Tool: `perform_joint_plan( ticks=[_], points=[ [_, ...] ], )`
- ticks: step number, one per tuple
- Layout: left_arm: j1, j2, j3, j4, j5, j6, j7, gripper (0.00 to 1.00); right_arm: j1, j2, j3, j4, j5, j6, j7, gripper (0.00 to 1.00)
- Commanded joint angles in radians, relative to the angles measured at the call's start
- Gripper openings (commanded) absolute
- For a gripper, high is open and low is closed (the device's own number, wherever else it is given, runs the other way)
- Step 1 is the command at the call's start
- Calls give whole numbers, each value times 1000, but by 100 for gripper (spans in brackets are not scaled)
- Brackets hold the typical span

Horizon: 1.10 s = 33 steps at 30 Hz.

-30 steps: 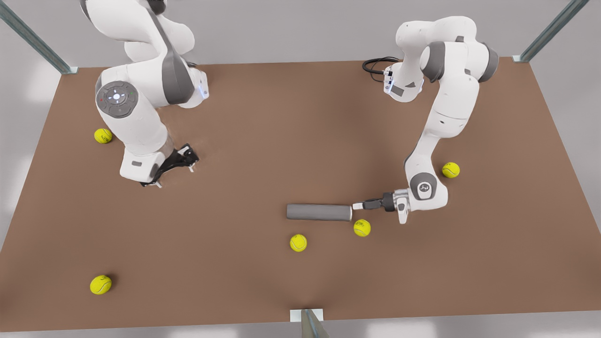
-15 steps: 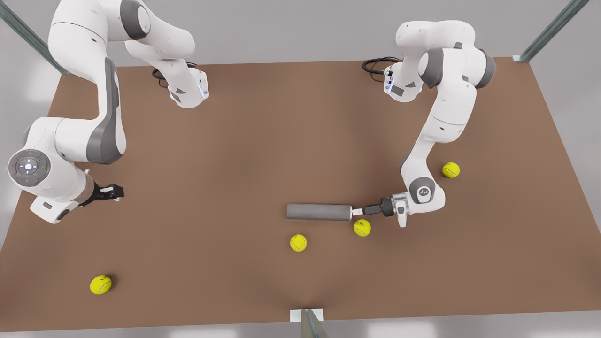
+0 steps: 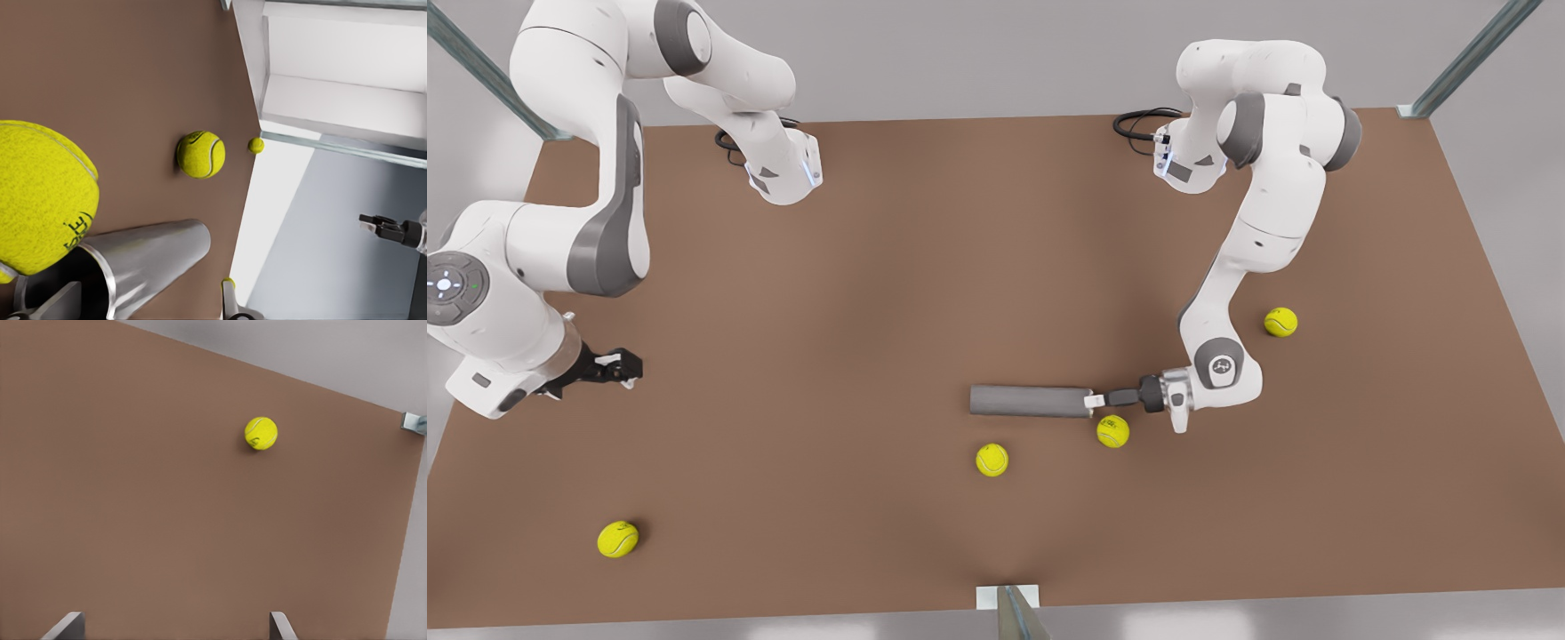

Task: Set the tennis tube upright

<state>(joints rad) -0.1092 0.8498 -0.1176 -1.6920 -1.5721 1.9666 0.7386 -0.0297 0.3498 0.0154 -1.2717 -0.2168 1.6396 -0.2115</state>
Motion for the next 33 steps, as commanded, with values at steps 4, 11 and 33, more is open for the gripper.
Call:
perform_joint_plan(
  ticks=[4,11,33],
  points=[
    [-1,3,-5,0,6,0,7,100,-12,0,-2,0,4,0,0,100],
    [-3,9,-33,0,21,5,5,100,2,0,0,0,8,0,6,100],
    [-4,20,-43,0,60,-14,61,53,295,-2,24,-20,71,-192,9,100]
  ],
)
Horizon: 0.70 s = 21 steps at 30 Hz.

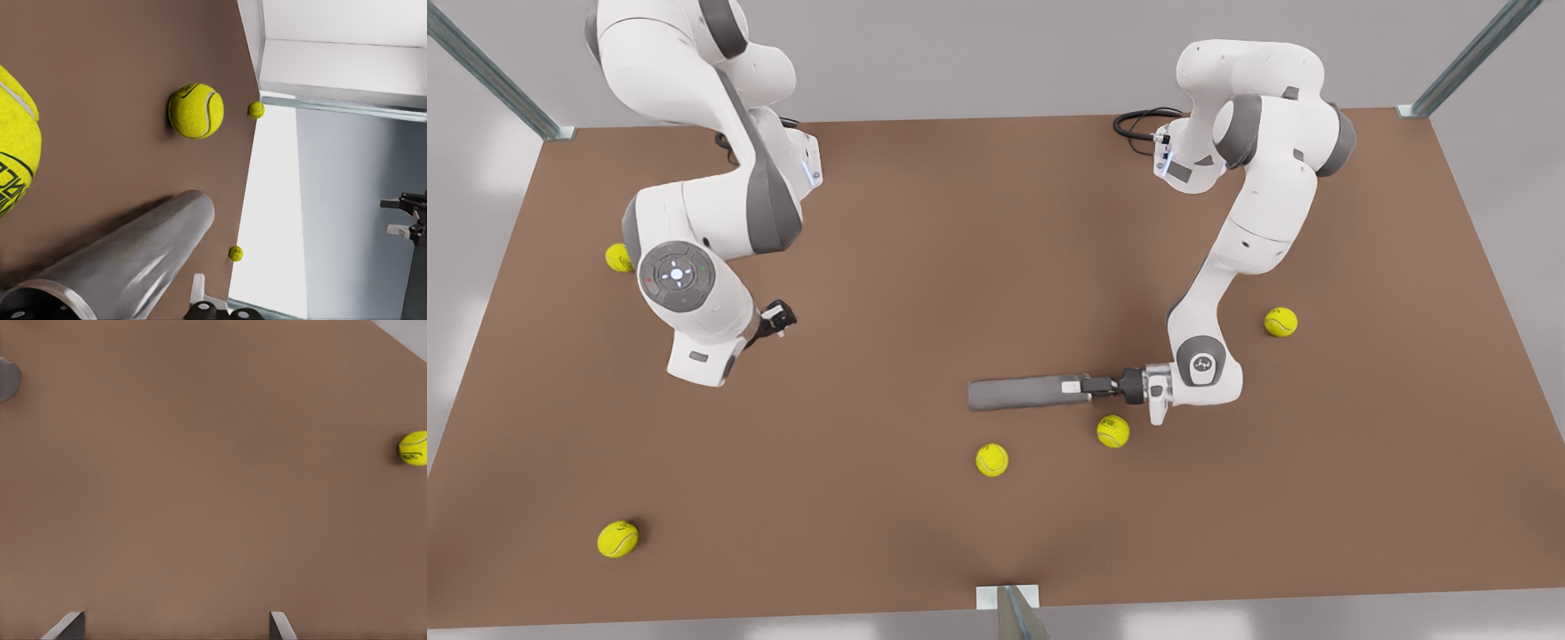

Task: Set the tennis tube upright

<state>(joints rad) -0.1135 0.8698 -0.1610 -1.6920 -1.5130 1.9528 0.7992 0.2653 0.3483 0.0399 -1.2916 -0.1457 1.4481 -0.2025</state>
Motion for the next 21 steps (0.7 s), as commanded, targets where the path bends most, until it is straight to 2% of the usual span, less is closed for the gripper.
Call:
perform_joint_plan(
  ticks=[1,4,9,21],
  points=[
    [0,0,0,0,1,0,2,52,0,0,0,0,0,0,0,100],
    [2,0,0,0,1,0,2,49,14,0,0,-2,-2,0,0,100],
    [5,-2,0,0,1,-15,-5,39,14,0,0,-2,-2,-2,-3,100],
    [6,-5,0,2,5,-35,-11,28,35,-2,6,0,6,-29,-5,100]
  ],
)
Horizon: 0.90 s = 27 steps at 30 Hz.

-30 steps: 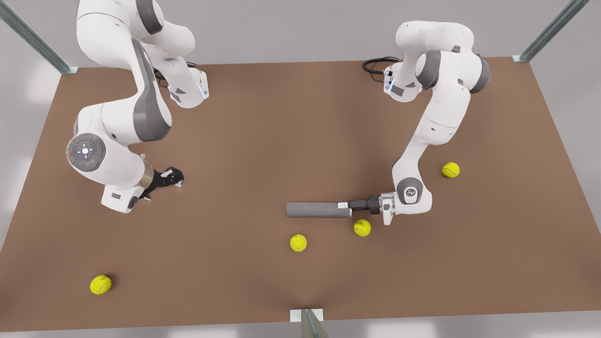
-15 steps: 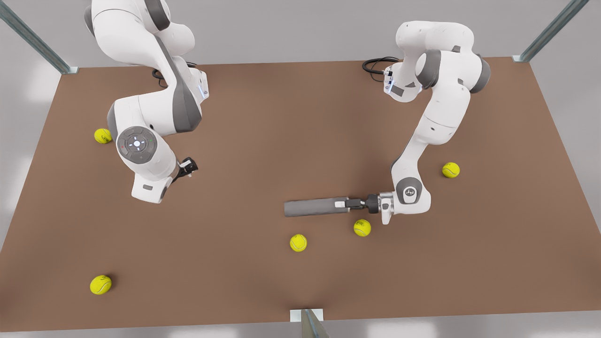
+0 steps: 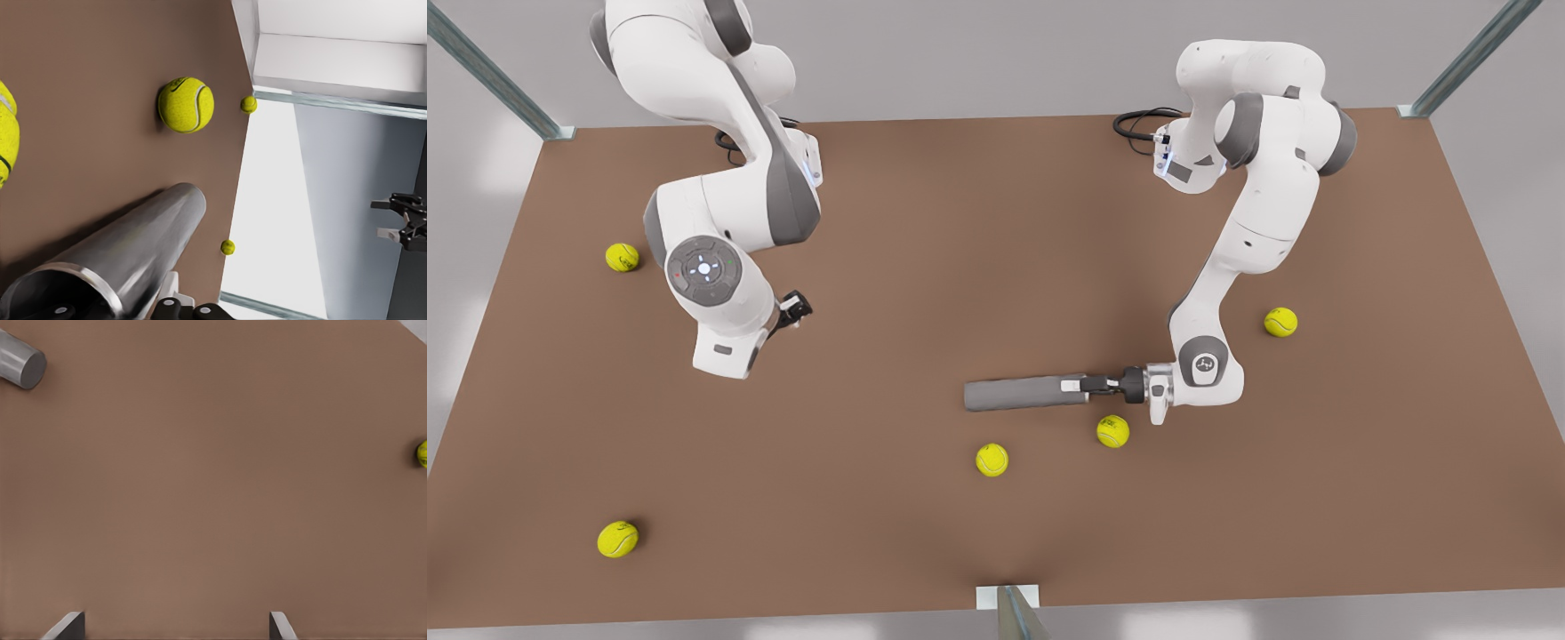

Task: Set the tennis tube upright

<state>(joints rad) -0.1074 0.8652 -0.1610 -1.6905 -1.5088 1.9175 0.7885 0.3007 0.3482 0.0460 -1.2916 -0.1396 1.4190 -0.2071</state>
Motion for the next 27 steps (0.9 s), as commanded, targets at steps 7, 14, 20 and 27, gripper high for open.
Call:
perform_joint_plan(
  ticks=[7,14,20,27],
  points=[
    [0,-6,0,-1,13,-15,-2,21,0,-2,-2,9,-3,-21,-2,100],
    [8,-8,0,-1,13,-25,-3,21,-3,-2,-3,34,-12,-49,0,100],
    [18,-35,0,-1,56,-32,-32,21,0,-2,-3,34,-12,-49,2,100],
    [32,-91,11,-8,128,-38,-69,21,-26,-11,-8,23,-58,-40,6,100]
  ],
)
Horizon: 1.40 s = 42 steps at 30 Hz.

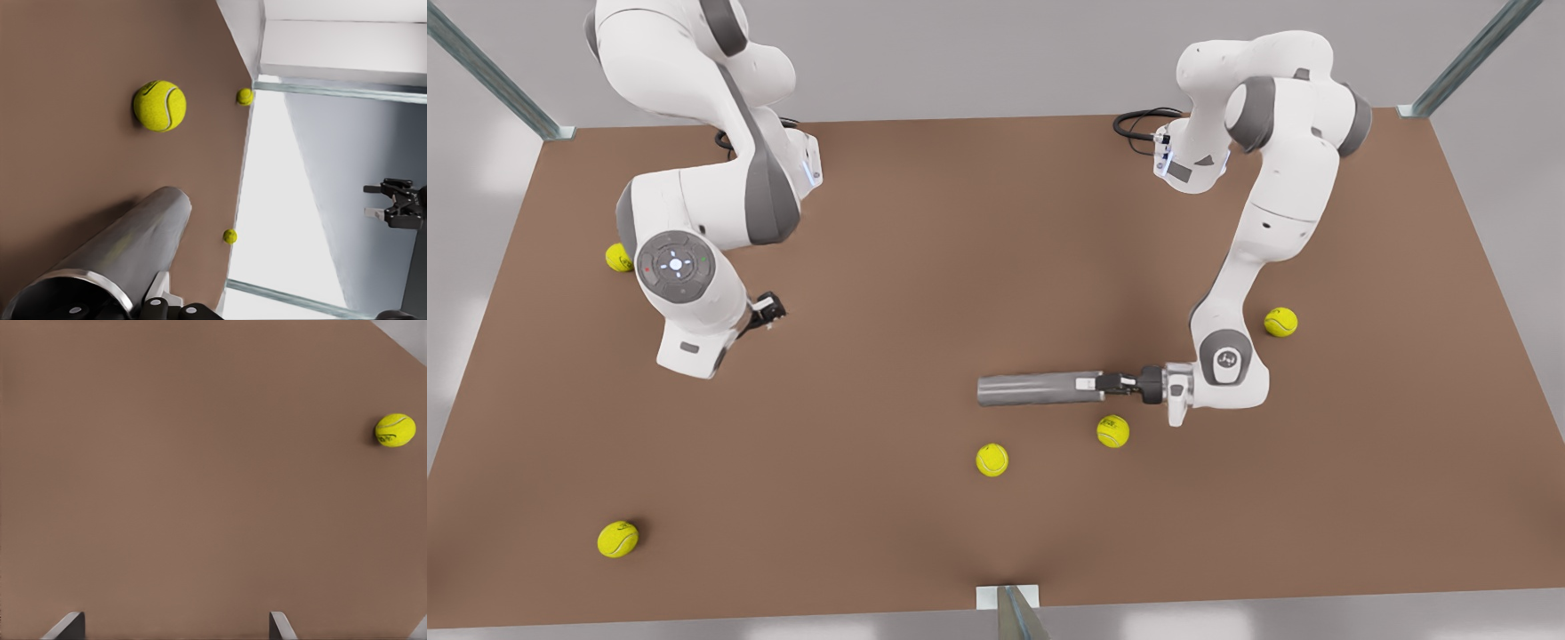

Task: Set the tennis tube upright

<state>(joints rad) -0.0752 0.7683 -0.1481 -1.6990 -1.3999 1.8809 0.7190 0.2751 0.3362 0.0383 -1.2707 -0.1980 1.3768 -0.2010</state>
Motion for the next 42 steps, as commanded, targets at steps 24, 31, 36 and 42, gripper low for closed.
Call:
perform_joint_plan(
  ticks=[24,31,36,42],
  points=[
    [0,-285,157,-51,466,1,-279,21,-100,-79,6,-82,57,24,-17,100],
    [0,-303,167,-48,496,1,-291,21,-94,-79,6,-82,72,21,-14,100],
    [5,-337,174,-36,581,1,-340,21,-88,-77,8,-84,74,13,-11,100],
    [9,-371,193,-5,749,1,-394,21,-90,-66,6,-95,75,11,-11,100]
  ],
)
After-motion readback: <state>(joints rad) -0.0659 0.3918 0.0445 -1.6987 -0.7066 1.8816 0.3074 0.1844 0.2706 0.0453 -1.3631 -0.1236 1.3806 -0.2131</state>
